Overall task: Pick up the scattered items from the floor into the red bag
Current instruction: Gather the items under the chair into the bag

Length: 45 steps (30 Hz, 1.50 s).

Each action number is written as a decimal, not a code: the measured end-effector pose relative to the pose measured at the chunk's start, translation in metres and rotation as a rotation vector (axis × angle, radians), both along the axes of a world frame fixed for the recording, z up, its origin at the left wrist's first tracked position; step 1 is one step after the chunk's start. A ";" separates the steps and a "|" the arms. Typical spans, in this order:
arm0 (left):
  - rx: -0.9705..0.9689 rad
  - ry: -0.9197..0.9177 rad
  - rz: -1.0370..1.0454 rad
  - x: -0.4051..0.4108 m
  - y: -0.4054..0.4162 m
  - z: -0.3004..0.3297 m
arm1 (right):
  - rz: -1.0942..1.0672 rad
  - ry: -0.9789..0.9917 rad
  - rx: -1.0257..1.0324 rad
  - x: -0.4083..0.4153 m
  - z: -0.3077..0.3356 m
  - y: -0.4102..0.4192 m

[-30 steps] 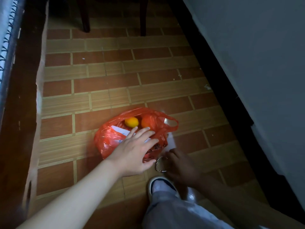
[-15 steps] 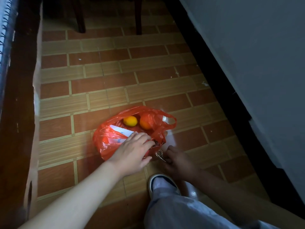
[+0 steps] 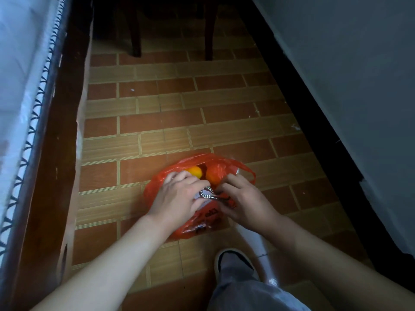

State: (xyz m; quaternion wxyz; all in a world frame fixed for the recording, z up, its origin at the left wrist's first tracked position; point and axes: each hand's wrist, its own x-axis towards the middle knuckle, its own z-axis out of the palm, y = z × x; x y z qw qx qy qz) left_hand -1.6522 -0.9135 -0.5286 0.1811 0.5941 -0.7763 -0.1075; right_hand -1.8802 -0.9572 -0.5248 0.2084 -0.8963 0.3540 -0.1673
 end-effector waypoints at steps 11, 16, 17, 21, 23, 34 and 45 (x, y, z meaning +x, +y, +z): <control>0.228 -0.067 0.204 0.037 0.008 -0.007 | -0.045 0.311 0.007 0.041 -0.046 -0.058; 0.335 -0.194 0.084 0.032 0.008 -0.005 | -0.043 0.318 0.090 0.042 -0.047 -0.054; 0.366 -0.235 0.053 0.032 0.008 -0.003 | -0.072 0.321 0.050 0.038 -0.043 -0.054; 0.459 -0.380 0.008 0.034 0.007 0.002 | -0.343 0.371 -0.115 0.018 -0.029 -0.057; 0.469 -0.411 0.039 0.034 0.007 0.001 | -0.482 0.402 -0.044 0.009 -0.028 -0.059; 0.064 0.168 0.438 0.034 -0.016 0.049 | -0.560 -0.153 0.294 0.012 0.035 -0.042; -0.436 0.496 0.429 0.034 -0.022 0.158 | -0.413 -0.645 -0.063 0.043 0.155 -0.024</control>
